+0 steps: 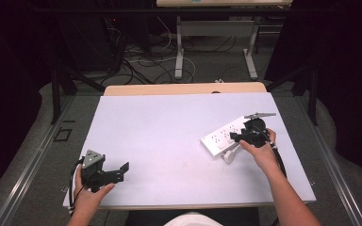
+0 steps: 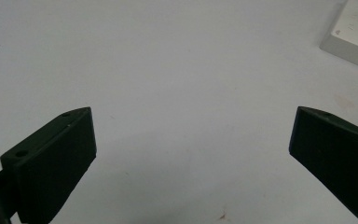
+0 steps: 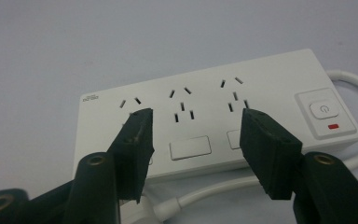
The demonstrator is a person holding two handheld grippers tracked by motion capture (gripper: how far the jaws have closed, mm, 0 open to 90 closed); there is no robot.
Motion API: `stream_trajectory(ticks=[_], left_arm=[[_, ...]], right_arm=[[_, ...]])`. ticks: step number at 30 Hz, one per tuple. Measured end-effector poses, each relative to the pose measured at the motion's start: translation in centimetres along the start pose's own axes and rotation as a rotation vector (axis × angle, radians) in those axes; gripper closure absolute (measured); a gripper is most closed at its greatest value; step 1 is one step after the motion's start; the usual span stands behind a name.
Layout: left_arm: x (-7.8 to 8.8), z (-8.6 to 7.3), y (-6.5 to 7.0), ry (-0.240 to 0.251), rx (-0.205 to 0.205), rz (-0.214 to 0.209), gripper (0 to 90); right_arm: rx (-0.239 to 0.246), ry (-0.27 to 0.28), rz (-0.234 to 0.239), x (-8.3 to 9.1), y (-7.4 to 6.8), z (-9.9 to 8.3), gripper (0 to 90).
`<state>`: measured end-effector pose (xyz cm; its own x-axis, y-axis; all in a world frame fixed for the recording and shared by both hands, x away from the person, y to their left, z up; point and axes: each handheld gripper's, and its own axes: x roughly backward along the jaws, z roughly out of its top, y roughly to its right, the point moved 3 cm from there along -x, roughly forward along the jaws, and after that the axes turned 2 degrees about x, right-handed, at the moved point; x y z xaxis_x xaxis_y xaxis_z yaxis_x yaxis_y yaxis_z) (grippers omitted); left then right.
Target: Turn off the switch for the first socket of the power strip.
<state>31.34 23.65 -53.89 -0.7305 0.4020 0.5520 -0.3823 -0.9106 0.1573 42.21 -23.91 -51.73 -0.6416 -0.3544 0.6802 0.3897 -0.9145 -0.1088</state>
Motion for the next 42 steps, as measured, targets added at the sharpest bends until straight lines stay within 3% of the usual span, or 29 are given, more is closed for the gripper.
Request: stream_trajectory(ticks=[10,17,24,31,37,42], left_arm=[[-0.1,0.1,0.1,-0.001,-0.010,-0.004,0.2],[-0.3,0.2,0.3,0.000,-0.012,-0.004,0.2],[-0.4,0.3,0.4,0.002,-0.013,-0.011,0.2],[-0.5,0.3,0.4,-0.004,-0.017,-0.016,0.2],[-0.6,0.3,0.4,0.004,-0.016,-0.012,0.2],[-0.6,0.2,0.4,0.002,-0.014,-0.012,0.2]], right_arm=[[0.006,-0.029,0.017,0.3,-0.9,0.1,37.3],[0.039,-0.022,-0.001,0.5,-1.7,0.4,21.6],[0.074,-0.032,-0.040,1.0,-2.5,0.7,14.1],[0.111,-0.022,-0.042,1.9,-2.8,0.9,0.4],[0.156,-0.050,-0.054,2.9,-2.8,0.6,0.0],[0.152,-0.050,-0.045,4.1,-2.5,0.0,0.0]])
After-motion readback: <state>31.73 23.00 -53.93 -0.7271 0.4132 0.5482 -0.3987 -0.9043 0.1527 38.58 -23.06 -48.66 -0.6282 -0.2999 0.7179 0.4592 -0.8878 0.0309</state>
